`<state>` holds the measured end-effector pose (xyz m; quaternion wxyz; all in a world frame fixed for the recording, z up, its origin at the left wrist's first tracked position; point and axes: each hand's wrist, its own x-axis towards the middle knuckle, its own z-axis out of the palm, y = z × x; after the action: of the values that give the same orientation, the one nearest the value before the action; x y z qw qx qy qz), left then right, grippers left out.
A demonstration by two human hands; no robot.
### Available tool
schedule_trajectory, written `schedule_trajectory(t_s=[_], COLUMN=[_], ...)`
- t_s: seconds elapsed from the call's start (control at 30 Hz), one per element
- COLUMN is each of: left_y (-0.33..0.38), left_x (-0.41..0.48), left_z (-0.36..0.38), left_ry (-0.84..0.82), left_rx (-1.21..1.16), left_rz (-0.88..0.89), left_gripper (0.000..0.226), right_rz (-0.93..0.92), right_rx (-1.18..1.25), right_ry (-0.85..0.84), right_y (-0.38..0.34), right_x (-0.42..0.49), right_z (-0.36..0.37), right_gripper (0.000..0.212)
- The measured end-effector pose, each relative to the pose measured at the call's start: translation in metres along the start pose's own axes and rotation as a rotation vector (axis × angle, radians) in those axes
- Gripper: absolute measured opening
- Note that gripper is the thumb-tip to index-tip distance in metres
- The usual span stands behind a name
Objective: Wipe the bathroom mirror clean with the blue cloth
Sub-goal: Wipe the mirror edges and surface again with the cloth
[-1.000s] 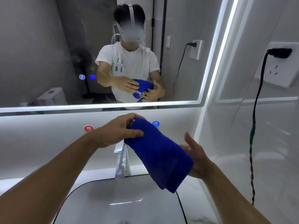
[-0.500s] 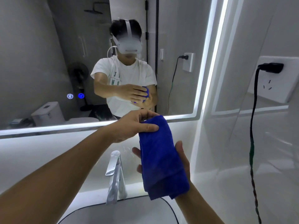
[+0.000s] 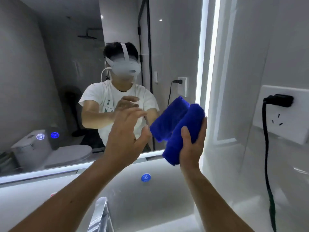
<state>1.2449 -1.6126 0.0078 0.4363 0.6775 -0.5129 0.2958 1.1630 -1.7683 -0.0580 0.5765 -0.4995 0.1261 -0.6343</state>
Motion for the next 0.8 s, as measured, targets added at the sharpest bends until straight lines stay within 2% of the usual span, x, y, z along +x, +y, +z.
schedule_trajectory(t_s=[0.1, 0.2, 0.33, 0.47, 0.57, 0.63, 0.7, 0.8], left_y=[-0.002, -0.009, -0.022, -0.031, -0.039, -0.040, -0.037, -0.030], left_x=[0.016, 0.024, 0.027, 0.027, 0.029, 0.033, 0.038, 0.042], left_z=[0.002, 0.004, 0.005, 0.005, 0.001, 0.001, 0.003, 0.005], left_ry=[0.038, 0.027, 0.019, 0.022, 0.070, 0.113, 0.145, 0.173], left_rx=[0.077, 0.177, 0.269, 0.325, 0.334, 0.333, 0.337, 0.329], left_rz=[0.041, 0.088, 0.099, 0.095, 0.100, 0.108, 0.105, 0.127], left_gripper=[0.036, 0.036, 0.044, 0.055, 0.057, 0.057, 0.057, 0.057], right_rz=[-0.330, -0.437, -0.578, -0.682, -0.621, -0.590, -0.664, -0.862], right_rx=[-0.435, -0.786, -1.003, -1.022, -0.891, -0.888, -0.932, -1.039], right_ry=[0.113, 0.196, 0.239, 0.196, 0.177, 0.188, 0.110, -0.108], right_y=[0.024, 0.042, 0.050, 0.044, 0.047, 0.052, 0.062, 0.084], right_x=[0.029, 0.035, 0.041, 0.050, 0.048, 0.040, 0.028, 0.015], right_z=[0.029, 0.050, 0.051, 0.046, 0.057, 0.064, 0.061, 0.026], right_gripper=[0.068, 0.066, 0.068, 0.071, 0.073, 0.072, 0.065, 0.060])
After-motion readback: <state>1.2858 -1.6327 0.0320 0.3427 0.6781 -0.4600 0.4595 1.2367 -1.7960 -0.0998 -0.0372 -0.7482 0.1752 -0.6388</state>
